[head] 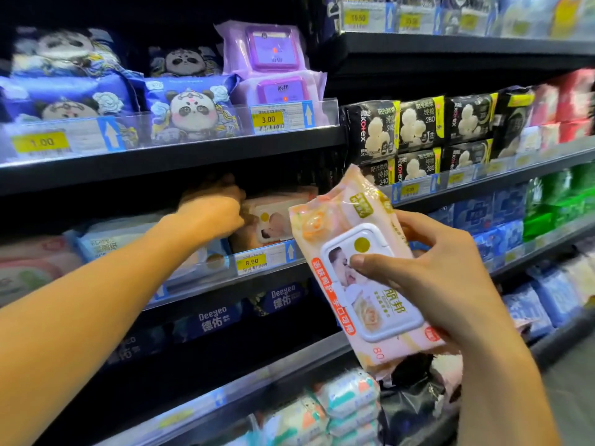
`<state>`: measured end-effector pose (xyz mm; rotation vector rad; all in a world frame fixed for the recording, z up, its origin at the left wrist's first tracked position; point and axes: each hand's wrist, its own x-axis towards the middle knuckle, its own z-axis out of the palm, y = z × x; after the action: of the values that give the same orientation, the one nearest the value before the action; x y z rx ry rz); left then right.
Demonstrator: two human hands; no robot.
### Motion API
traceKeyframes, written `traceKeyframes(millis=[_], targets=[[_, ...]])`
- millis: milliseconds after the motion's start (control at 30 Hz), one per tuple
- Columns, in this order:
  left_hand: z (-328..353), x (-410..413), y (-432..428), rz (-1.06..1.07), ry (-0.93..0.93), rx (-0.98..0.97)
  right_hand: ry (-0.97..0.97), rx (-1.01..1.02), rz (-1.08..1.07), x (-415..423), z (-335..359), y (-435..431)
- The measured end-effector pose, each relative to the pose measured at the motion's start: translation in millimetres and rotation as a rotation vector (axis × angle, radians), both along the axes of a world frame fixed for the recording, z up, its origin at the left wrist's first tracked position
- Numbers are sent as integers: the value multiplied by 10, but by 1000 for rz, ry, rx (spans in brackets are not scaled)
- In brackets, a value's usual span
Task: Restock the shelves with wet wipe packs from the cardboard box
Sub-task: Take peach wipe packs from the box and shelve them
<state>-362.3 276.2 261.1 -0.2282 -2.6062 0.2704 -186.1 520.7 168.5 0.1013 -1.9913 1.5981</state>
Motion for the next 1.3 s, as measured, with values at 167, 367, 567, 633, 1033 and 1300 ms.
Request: traceKeyframes(millis=[167,367,567,633,1033,1300], targets=[[-22,868,-26,-892,-413,908,58,110,152,106,90,-156],[-135,1430,-143,-1049,-489,775,112,274,307,178,176,-431],[-23,1538,-465,-998,-255,990,284,169,124,289,339,-431],[-30,1534,-542,-960,-202,1076,207,107,14,317,328,-272],[-273,1362,-400,-813,70,1101,13,53,83,-155,76,-646],[-160,828,-485,-518,-31,337,334,186,-320,-295,53,-664]])
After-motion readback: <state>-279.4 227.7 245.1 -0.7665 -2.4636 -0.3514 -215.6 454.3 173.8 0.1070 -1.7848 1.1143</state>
